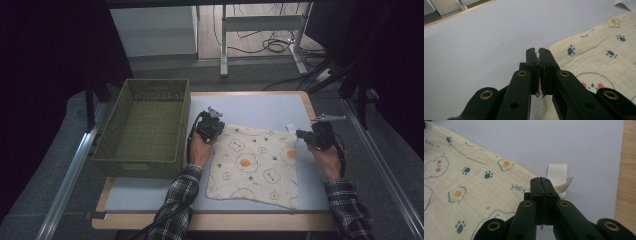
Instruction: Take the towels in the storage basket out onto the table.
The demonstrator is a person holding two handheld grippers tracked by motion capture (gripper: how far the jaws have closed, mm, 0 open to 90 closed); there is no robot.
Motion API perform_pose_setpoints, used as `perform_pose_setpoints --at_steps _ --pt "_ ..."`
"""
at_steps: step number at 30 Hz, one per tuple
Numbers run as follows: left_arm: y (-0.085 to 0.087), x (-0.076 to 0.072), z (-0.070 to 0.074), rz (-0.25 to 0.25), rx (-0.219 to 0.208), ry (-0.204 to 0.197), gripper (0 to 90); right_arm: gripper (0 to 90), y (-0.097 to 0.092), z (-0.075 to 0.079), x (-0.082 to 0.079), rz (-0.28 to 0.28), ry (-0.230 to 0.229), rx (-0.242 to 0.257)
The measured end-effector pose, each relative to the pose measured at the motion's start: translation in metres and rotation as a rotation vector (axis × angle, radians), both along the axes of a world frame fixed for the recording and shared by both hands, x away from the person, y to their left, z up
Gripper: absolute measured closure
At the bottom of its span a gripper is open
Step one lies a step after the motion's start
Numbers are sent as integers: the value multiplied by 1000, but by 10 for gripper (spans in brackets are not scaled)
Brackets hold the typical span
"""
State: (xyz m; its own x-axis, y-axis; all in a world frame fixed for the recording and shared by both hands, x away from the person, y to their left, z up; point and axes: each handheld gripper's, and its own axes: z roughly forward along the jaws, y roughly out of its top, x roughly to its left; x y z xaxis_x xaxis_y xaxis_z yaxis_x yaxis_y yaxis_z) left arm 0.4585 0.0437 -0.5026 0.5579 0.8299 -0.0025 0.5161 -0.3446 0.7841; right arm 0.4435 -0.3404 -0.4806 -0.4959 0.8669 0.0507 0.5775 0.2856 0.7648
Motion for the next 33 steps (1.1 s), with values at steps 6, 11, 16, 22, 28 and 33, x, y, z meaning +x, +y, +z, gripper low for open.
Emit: perform_pose_setpoints --at_steps 6,11,16,22,28,33 --pt "1 7 -13 13 -7 30 862 788 3 -17 16 -18 24 2" --pt "1 10 -22 12 -11 55 859 617 7 -35 31 -47 24 -46" --pt "-2 12 -28 7 -9 67 859 837 13 -37 31 -52 22 -88" --pt "1 9 -27 11 -19 56 862 885 13 -32 28 -30 50 -92" --pt "7 -3 -7 8 -35 -3 861 885 9 -14 13 -7 -5 -46" --pt "9 -17 7 -2 -37 -40 860 885 5 3 -4 15 -46 -10"
